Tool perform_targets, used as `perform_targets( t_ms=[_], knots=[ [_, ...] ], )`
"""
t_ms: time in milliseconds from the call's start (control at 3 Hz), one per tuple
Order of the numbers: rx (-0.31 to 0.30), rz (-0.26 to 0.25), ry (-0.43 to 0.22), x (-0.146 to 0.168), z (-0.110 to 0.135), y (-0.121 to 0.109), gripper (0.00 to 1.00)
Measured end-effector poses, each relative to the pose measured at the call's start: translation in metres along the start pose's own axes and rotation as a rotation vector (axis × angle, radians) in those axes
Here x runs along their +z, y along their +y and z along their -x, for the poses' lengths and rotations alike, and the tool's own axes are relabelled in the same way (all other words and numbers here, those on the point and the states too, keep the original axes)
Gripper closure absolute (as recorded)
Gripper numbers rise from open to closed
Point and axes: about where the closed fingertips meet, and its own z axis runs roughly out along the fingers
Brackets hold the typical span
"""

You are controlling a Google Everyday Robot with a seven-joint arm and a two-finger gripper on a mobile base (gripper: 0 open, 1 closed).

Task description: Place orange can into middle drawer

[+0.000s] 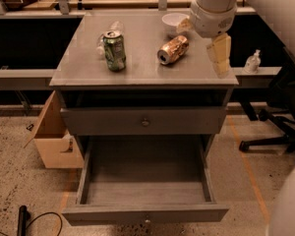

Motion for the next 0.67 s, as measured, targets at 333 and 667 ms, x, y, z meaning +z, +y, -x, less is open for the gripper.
perform_targets(
  t_ms=[333, 667],
  knots=[
    [-0.134, -0.013, 0.026, 0.023, -0.017, -0.038, 0.00],
    [-0.265, -0.069, -0.023, 0.042, -0.024, -0.072, 0.00]
  ],
)
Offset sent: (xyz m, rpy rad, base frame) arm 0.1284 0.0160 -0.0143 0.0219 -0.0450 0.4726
